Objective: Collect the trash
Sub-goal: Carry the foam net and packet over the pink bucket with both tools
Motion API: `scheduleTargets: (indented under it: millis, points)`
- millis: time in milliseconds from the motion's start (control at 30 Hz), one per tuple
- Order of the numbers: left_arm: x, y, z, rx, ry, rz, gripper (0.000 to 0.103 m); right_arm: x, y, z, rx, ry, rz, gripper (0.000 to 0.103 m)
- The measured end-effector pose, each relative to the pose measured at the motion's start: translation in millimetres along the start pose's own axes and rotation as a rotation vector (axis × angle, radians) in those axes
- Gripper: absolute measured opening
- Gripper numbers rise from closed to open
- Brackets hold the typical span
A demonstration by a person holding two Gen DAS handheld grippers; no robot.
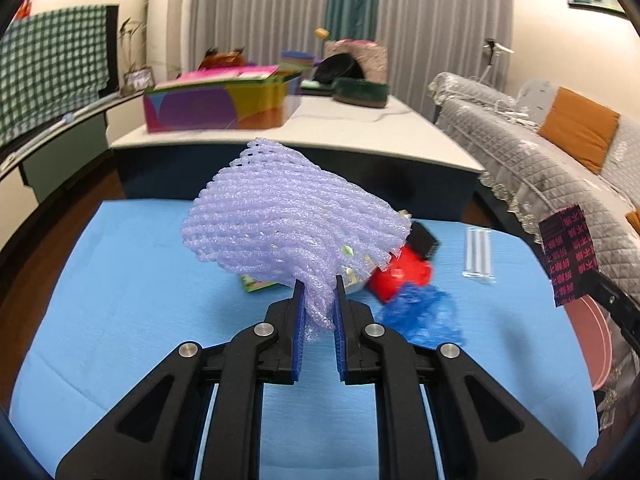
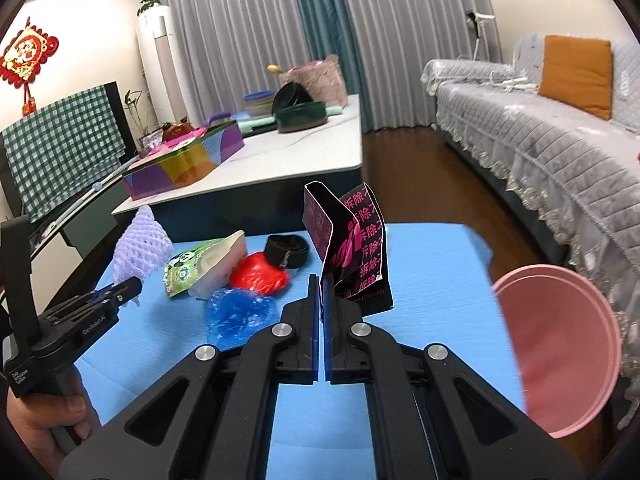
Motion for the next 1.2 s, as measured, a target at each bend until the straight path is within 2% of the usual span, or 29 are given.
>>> scheduleTargets:
  millis: [433, 1200]
  points:
    - [-44, -46, -3, 0.085, -0.080, -0.113, 0.012, -66, -20, 9, -0.011, -0.083, -0.097, 0.002]
    - [-77, -126, -25, 0.203, -0.107, -0.283, 0.012, -143, -80, 5, 0.037, -0.147, -0.269, 0.002]
Point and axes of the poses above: each gripper's, at about its wrist camera, not at the fingertips, and x roughly the way its jaws point, y to its left, z to its top, the point moved 4 cm from there along x, roughly the way its jaws point, and after that the axes turned 13 degrees about z, right-handed, at the moved point
